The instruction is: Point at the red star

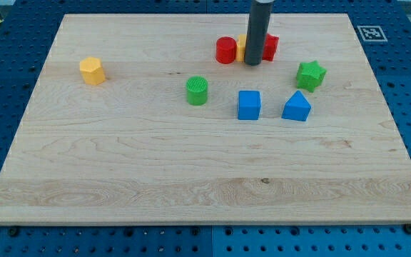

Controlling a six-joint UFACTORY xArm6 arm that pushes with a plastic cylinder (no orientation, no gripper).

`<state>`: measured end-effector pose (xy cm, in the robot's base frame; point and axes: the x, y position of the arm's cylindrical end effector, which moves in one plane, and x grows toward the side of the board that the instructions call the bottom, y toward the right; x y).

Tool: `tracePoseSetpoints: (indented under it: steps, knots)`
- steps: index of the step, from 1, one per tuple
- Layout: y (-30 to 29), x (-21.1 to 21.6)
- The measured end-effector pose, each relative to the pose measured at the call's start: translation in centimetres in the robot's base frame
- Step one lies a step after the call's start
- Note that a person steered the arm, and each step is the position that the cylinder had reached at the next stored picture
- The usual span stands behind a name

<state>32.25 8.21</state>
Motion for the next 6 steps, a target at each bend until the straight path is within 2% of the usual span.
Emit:
tracePoseSetpoints:
  steps: [2,5,6]
  knots:
    - [-3.4,-3.2]
    - [0.3,-4.9]
    - [-0.2,-6.8]
